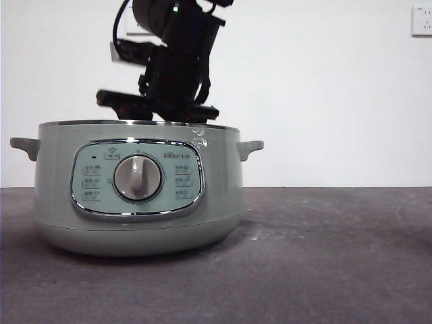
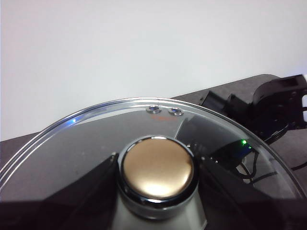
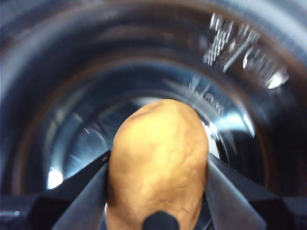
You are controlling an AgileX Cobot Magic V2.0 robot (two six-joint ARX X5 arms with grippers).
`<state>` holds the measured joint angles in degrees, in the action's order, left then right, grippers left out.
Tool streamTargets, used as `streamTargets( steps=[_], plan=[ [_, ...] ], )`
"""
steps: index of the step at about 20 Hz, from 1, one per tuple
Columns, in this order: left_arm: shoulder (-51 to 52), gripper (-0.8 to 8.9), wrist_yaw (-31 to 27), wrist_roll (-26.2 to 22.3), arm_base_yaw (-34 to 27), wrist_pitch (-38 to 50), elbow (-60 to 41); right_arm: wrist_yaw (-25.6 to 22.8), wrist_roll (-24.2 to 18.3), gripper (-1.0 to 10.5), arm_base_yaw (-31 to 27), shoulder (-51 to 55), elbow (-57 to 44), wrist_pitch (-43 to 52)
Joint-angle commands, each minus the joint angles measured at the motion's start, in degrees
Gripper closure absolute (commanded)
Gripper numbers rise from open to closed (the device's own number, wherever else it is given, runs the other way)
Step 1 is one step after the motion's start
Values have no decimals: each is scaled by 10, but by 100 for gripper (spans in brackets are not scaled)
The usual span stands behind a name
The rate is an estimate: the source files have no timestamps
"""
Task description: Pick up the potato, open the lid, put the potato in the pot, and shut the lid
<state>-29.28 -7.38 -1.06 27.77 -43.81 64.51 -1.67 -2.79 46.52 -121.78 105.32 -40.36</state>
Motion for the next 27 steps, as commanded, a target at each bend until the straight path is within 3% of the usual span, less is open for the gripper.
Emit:
streamTargets(
  steps=[1, 3, 7, 14, 21, 27],
  plan=[
    [7, 822, -2, -5, 0, 22, 8, 1, -12, 917, 2, -15, 1, -7],
    [6, 822, -4, -5, 0, 17, 8, 2, -12, 738, 2, -18, 1, -16],
    [6, 822, -18, -5, 0, 16, 8, 0, -5, 532, 2, -18, 1, -17],
    [-6, 822, -41, -5, 0, 18, 8, -2, 19, 537, 2, 57, 2, -48],
    [-151, 822, -41, -5, 0, 71, 8, -2, 37, 538, -3, 249, 2, -175],
    [-300, 822, 49, -4, 0, 163, 8, -2, 75, 539, -3, 360, 2, -259]
  ],
)
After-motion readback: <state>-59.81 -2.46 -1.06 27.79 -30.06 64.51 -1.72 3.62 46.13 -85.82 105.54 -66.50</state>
